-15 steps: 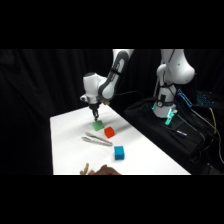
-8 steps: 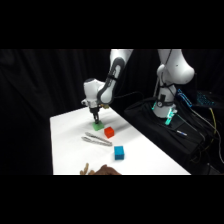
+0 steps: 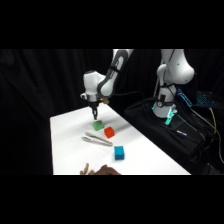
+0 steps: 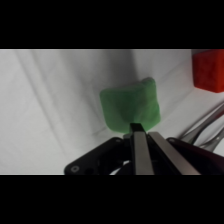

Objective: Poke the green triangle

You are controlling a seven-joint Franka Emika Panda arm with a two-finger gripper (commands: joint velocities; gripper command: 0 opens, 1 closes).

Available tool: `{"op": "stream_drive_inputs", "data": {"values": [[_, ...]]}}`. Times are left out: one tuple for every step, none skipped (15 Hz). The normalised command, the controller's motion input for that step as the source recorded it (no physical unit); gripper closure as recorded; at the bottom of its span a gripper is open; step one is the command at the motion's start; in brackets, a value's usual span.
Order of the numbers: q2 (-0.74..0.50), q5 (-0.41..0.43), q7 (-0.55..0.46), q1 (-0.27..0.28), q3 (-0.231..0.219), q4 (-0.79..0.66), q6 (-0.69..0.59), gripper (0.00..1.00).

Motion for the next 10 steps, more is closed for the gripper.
{"op": "stream_drive_inputs", "data": {"values": [[-0.72, -0.113, 0.15, 0.119, -0.102, -0.29, -0.34, 0.73], [-0.69, -0.144, 0.20, 0.134, -0.123, -0.25, -0.38, 0.71], [-0.66, -0.122, 0.21, 0.124, -0.111, -0.20, -0.43, 0.63], [-0.62, -0.142, 0.23, 0.124, -0.110, -0.16, -0.43, 0.50], [-0.59, -0.148, 0.25, 0.124, -0.102, -0.10, -0.50, 0.40], [-0.53, -0.146, 0.24, 0.121, -0.089, -0.06, -0.47, 0.27], [-0.47, -0.172, 0.28, 0.127, -0.084, 0.00, -0.47, 0.16], [-0.40, -0.197, 0.30, 0.126, -0.076, 0.04, -0.45, 0.02], [-0.33, -0.160, 0.26, 0.117, -0.060, 0.07, -0.41, 0.00], [-0.27, -0.136, 0.22, 0.111, -0.048, 0.10, -0.36, 0.00]]}}
